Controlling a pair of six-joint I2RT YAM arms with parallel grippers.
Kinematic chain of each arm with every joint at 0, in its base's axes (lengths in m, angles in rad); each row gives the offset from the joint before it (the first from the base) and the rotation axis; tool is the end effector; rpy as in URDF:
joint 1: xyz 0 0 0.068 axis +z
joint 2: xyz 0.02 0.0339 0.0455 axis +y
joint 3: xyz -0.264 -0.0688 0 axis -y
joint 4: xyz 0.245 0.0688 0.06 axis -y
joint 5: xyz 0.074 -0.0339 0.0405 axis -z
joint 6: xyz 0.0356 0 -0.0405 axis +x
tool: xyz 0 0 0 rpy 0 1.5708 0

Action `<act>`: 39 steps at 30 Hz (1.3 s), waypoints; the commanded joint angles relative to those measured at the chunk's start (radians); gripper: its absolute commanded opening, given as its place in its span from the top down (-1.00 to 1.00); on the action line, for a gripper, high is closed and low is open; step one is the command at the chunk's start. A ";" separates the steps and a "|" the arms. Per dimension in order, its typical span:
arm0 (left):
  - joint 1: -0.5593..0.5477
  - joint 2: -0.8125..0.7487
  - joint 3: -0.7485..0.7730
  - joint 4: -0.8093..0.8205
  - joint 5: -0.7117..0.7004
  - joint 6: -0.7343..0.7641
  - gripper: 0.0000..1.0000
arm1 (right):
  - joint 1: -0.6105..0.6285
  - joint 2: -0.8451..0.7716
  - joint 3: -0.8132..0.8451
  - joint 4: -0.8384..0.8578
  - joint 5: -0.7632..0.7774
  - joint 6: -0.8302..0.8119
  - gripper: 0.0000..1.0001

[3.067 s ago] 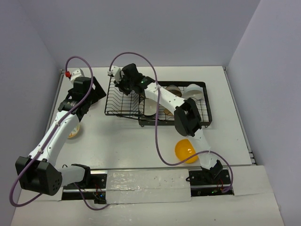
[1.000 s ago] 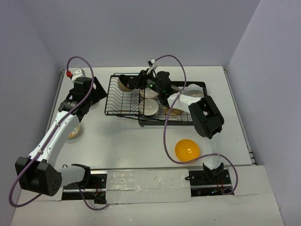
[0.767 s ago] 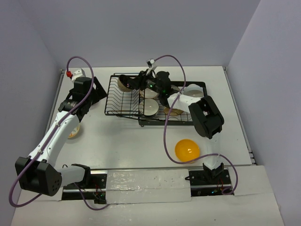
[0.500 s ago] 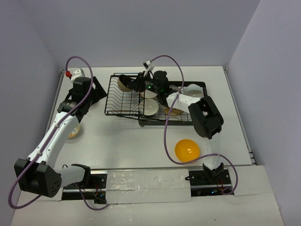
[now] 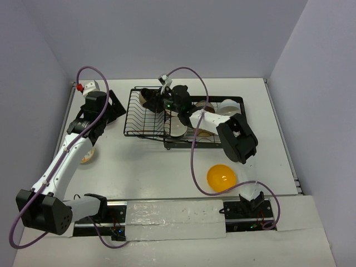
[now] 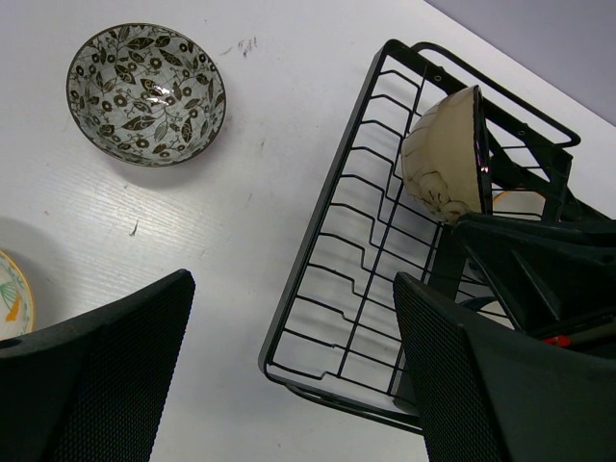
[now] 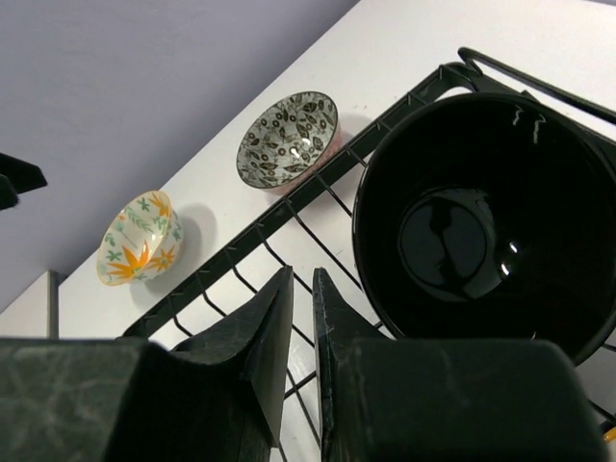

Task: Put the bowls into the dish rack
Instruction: Place the bowl in the dish rack.

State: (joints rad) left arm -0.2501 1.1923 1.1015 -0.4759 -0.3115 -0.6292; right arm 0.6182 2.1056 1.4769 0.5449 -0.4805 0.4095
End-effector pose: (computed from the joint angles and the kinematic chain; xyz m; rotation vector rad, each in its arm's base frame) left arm 0.2574 -0.0545 0.3384 -0.5749 2.0334 -0.1928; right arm 0.3924 0.2992 0.2362 -0.5709 1.6891 1.1572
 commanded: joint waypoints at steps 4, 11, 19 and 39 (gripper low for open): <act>-0.003 -0.028 0.011 0.026 0.009 0.003 -0.79 | 0.002 0.018 0.037 0.012 -0.032 -0.017 0.63; -0.003 -0.026 0.012 0.025 0.006 0.005 -0.79 | 0.002 -0.010 0.039 -0.014 -0.107 -0.044 0.57; -0.003 -0.043 0.006 0.030 -0.020 0.008 -0.79 | -0.002 -0.079 -0.021 -0.017 -0.133 -0.069 0.49; -0.002 -0.026 0.009 0.025 -0.064 0.023 -0.79 | -0.041 -0.101 -0.012 0.000 -0.151 -0.041 0.40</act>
State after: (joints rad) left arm -0.2501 1.1614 1.1011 -0.4759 -0.3328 -0.6216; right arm 0.5777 2.0331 1.4246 0.5285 -0.5976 0.3691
